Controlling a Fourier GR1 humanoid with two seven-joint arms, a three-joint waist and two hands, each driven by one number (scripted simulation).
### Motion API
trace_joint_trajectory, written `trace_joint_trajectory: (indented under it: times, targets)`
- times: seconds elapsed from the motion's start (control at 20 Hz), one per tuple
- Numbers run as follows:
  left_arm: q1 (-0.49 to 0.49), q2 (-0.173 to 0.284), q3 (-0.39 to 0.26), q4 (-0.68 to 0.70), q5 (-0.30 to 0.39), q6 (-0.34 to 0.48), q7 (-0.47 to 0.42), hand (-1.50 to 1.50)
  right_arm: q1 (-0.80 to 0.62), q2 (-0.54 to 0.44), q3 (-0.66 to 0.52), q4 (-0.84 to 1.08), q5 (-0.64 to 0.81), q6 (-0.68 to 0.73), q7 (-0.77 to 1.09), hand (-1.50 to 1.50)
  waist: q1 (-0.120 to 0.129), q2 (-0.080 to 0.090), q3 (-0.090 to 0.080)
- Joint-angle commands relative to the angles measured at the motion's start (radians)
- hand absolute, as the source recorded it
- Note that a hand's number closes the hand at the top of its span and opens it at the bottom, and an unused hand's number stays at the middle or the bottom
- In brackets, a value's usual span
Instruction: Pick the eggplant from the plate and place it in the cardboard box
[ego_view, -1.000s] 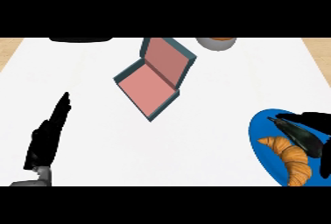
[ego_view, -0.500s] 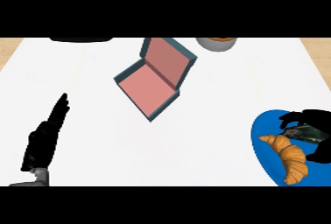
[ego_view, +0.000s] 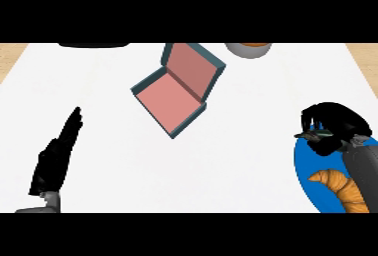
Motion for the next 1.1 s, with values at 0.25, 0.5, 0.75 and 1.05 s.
trace_joint_trajectory:
  times: [0.25, 0.5, 0.75, 1.05]
  targets:
    - [0.000, 0.001, 0.020, 0.041, -0.011, 0.000, -0.051, 0.00, -0.096, 0.153, 0.010, -0.068, 0.121, -0.214, 0.196, 1.50, -0.006, 0.001, 0.002]
    - [-0.015, 0.016, 0.022, -0.079, 0.016, -0.039, 0.105, 0.00, -0.132, 0.125, -0.033, -0.199, 0.103, -0.134, 0.255, 1.50, -0.008, -0.002, 0.002]
    - [-0.001, 0.013, 0.042, -0.005, 0.005, -0.020, 0.007, 0.00, -0.109, 0.169, -0.134, -0.319, -0.112, -0.163, 0.085, 1.50, -0.019, -0.003, 0.003]
    - [-0.041, 0.012, 0.046, 0.013, -0.001, -0.019, 0.040, 0.00, -0.205, 0.286, -0.131, -0.443, -0.251, -0.084, 0.125, 1.50, -0.014, -0.002, 0.002]
